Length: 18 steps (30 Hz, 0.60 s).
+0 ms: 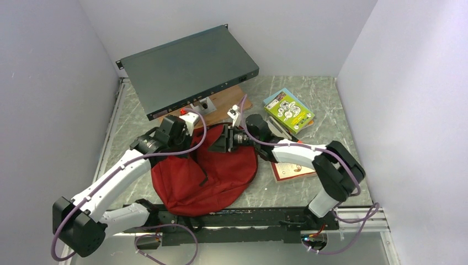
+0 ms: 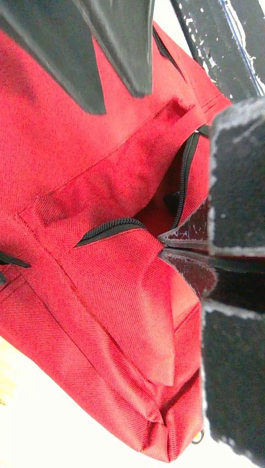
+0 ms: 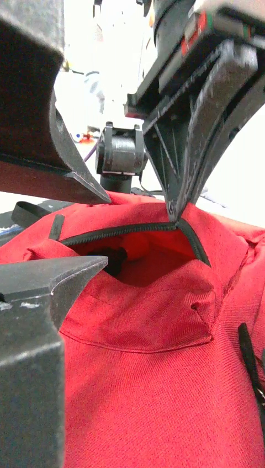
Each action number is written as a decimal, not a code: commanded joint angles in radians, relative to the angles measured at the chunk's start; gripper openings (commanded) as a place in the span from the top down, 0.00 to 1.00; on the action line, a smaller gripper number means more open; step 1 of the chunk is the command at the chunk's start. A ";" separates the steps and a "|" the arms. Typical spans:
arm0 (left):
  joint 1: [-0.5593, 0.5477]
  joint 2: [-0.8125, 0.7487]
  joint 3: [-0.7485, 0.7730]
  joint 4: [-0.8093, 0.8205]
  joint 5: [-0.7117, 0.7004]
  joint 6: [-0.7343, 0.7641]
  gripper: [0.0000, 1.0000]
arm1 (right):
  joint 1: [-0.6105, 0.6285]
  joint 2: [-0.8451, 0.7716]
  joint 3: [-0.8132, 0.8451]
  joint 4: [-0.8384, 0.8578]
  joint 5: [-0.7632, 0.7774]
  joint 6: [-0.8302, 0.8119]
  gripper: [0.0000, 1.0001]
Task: Pack the student bag
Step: Place the personal item in the student bag.
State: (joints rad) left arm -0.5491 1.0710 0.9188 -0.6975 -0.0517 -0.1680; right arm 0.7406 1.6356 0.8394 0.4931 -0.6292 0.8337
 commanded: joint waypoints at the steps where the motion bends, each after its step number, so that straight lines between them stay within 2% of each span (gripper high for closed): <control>1: -0.003 0.019 0.001 0.019 -0.054 0.035 1.00 | -0.034 -0.094 0.006 -0.110 0.095 -0.110 0.60; 4: -0.002 0.039 -0.007 0.017 -0.061 0.037 1.00 | -0.077 -0.145 -0.003 -0.218 0.156 -0.183 0.60; 7: -0.003 0.068 -0.007 0.004 -0.065 0.031 1.00 | -0.127 -0.222 -0.020 -0.331 0.290 -0.251 0.58; 11: -0.003 0.109 0.003 -0.011 -0.050 0.031 1.00 | -0.167 -0.304 -0.004 -0.531 0.604 -0.331 0.43; 14: -0.003 0.117 0.011 -0.003 -0.039 0.030 1.00 | -0.176 -0.279 0.017 -0.624 0.800 -0.322 0.37; 18: -0.003 0.110 0.008 -0.003 -0.029 0.032 1.00 | -0.195 -0.167 0.071 -0.687 0.871 -0.280 0.36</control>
State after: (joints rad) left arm -0.5491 1.1931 0.9176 -0.7010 -0.0917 -0.1505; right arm 0.5579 1.3800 0.8482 -0.0639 0.0513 0.5564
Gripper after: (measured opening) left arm 0.012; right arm 0.637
